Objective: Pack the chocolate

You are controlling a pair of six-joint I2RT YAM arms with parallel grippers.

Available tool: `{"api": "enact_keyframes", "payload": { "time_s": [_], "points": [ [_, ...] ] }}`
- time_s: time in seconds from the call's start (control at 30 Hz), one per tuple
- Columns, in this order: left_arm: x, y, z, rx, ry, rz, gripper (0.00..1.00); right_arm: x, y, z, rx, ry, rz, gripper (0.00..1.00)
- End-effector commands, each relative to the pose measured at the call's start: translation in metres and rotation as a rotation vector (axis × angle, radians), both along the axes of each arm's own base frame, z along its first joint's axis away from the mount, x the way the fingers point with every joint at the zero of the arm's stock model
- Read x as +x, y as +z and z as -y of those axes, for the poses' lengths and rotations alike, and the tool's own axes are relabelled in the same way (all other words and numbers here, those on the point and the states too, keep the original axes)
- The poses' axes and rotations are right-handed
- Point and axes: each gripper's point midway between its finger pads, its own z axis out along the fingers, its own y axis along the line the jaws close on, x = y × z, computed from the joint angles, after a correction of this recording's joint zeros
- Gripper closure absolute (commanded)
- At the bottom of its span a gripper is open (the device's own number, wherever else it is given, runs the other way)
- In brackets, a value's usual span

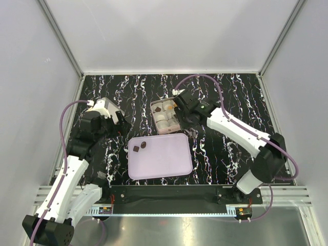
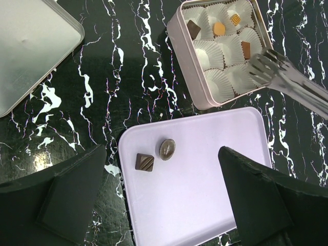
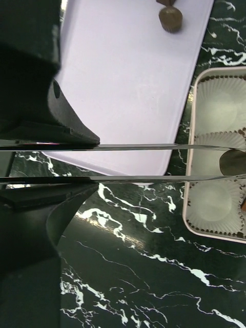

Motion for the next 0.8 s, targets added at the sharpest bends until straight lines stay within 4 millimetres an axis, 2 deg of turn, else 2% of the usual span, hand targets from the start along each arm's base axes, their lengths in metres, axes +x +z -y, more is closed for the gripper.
{"api": "enact_keyframes", "payload": {
  "time_s": [0.0, 0.17, 0.3, 0.5, 0.6, 0.77],
  "points": [
    [0.007, 0.022, 0.004, -0.033, -0.009, 0.075, 0.01, 0.027, 0.018, -0.012, 0.048, 0.026, 0.082, 0.64],
    [0.007, 0.022, 0.004, -0.034, -0.01, 0.073, 0.01, 0.045, 0.017, -0.01, 0.062, 0.009, 0.105, 0.64],
    [0.008, 0.021, 0.004, -0.034, -0.011, 0.07, 0.01, 0.052, 0.014, -0.014, 0.063, 0.017, 0.104, 0.64],
    [0.008, 0.022, 0.004, -0.033, -0.012, 0.074, 0.01, 0.059, 0.004, -0.025, 0.073, 0.03, 0.082, 0.64],
    [0.008, 0.021, 0.004, -0.031, -0.011, 0.073, 0.01, 0.062, -0.001, -0.024, 0.051, 0.021, 0.076, 0.62],
    [0.008, 0.022, 0.004, -0.035, -0.012, 0.075, 0.01, 0.064, 0.007, -0.023, 0.049, 0.016, 0.09, 0.57]
  ]
}}
